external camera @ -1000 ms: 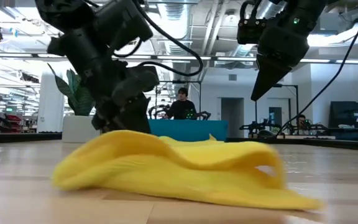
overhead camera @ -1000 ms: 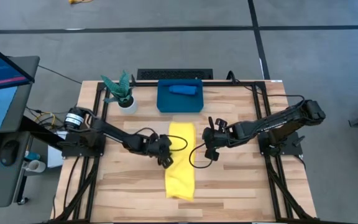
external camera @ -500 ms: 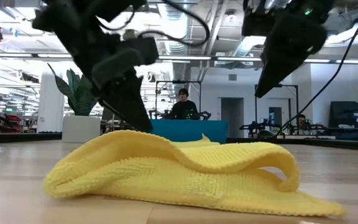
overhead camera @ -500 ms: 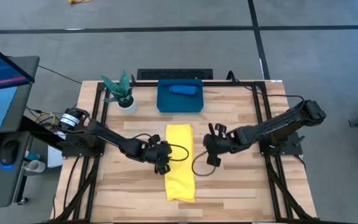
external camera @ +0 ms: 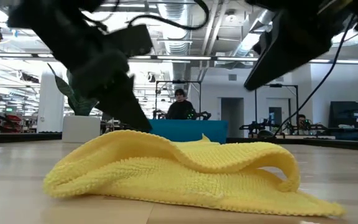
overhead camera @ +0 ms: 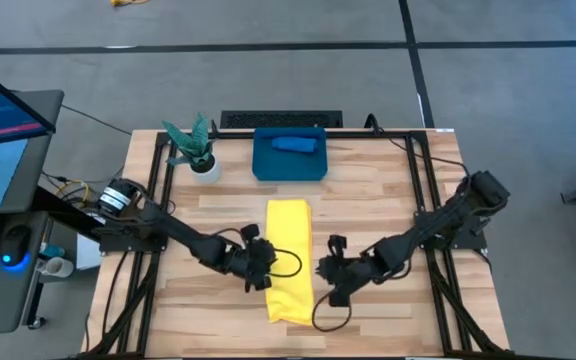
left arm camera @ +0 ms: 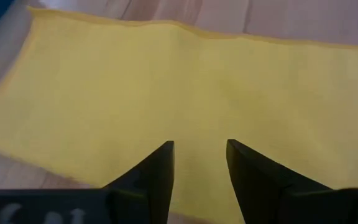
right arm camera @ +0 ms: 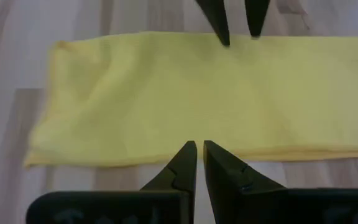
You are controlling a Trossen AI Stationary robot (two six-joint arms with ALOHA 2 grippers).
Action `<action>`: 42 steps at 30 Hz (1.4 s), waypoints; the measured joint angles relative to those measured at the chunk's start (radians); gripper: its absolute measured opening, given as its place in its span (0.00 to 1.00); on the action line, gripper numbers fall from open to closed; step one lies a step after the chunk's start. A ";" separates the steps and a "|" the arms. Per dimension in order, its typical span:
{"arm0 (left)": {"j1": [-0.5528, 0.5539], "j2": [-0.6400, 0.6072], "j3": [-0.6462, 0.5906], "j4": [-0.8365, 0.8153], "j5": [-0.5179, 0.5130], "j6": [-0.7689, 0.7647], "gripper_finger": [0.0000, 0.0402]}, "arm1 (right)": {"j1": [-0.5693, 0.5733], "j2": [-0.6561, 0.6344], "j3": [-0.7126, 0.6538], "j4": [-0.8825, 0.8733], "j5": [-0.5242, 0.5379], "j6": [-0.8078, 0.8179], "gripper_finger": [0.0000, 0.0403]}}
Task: Roll microfiber towels into tight, uniform cylinder then place into a basket
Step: Fold the yellow microfiber towel
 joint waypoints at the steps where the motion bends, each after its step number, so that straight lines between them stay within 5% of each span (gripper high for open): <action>1: 0.011 0.012 0.001 0.015 0.016 0.012 0.35 | -0.001 0.016 0.000 0.010 0.002 0.000 0.13; 9: 0.077 0.051 0.001 0.017 0.065 0.039 0.35 | -0.026 0.107 0.000 0.054 0.000 -0.002 0.13; 29: 0.320 0.046 -0.018 -0.001 0.151 0.021 0.35 | -0.033 0.099 0.001 0.039 -0.011 0.016 0.13; 42: 0.180 0.046 0.020 -0.003 0.153 0.093 0.35 | 0.055 0.107 0.000 0.114 -0.061 0.015 0.13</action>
